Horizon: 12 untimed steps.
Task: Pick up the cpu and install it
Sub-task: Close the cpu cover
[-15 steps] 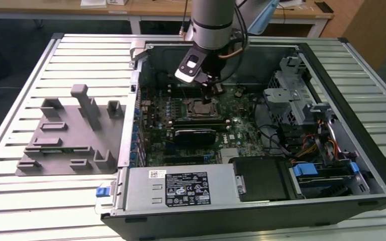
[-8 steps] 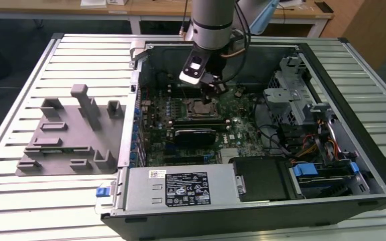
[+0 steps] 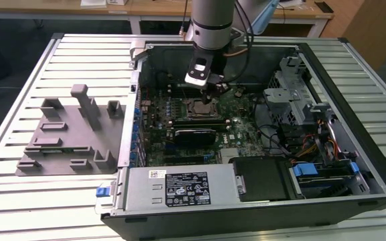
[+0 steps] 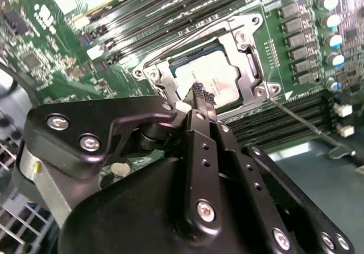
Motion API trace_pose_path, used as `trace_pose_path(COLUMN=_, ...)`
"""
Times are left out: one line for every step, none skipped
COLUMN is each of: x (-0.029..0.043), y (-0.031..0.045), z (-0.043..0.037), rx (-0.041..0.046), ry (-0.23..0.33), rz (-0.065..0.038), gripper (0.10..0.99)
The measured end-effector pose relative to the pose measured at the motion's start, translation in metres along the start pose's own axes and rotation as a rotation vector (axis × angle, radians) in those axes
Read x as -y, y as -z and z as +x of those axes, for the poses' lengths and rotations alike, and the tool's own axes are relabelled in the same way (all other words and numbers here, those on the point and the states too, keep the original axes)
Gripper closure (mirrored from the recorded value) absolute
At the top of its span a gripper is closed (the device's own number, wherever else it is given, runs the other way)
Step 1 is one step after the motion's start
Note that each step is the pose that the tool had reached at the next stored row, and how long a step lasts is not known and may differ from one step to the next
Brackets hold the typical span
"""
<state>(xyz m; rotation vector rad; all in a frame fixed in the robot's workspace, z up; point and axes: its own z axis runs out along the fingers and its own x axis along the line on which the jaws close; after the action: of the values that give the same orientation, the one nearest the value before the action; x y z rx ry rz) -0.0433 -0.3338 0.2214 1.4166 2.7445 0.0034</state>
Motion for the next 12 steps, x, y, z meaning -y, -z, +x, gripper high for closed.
trace_pose_path(x=0.0, y=0.0, z=0.0, rx=-0.0002, ry=0.018, rz=-0.001, gripper=0.98)
trace_pose_path(x=0.0, y=0.0, z=0.0, rx=-0.0003, ry=0.035, rz=-0.001, gripper=0.98)
trace_pose_path(x=0.0, y=0.0, z=0.0, rx=-0.0005, ry=0.053, rz=-0.002, gripper=0.98)
trace_pose_path(x=0.0, y=-0.0001, z=0.0, rx=-0.0006, ry=0.073, rz=-0.002, gripper=0.98)
trace_pose_path(x=0.0, y=-0.0001, z=0.0, rx=-0.0007, ry=0.09, rz=-0.003, gripper=0.98)
trace_pose_path(x=0.0, y=-0.0001, z=0.0, rx=-0.0009, ry=0.108, rz=-0.004, gripper=0.98)
trace_pose_path(x=0.0, y=-0.0001, z=0.0, rx=-0.001, ry=0.126, rz=-0.004, gripper=0.98)
trace_pose_path(x=0.0, y=-0.0001, z=0.0, rx=-0.0012, ry=0.143, rz=-0.005, gripper=0.98)
trace_pose_path(x=0.0, y=-0.0001, z=0.0, rx=-0.0013, ry=0.161, rz=-0.005, gripper=0.98)
trace_pose_path(x=0.0, y=-0.0001, z=0.0, rx=-0.0014, ry=0.178, rz=-0.006, gripper=0.98)
trace_pose_path(x=0.0, y=-0.0001, z=0.0, rx=-0.0015, ry=0.195, rz=-0.006, gripper=0.98)
trace_pose_path(x=0.0, y=-0.0001, z=0.0, rx=-0.0017, ry=0.214, rz=-0.007, gripper=0.98)
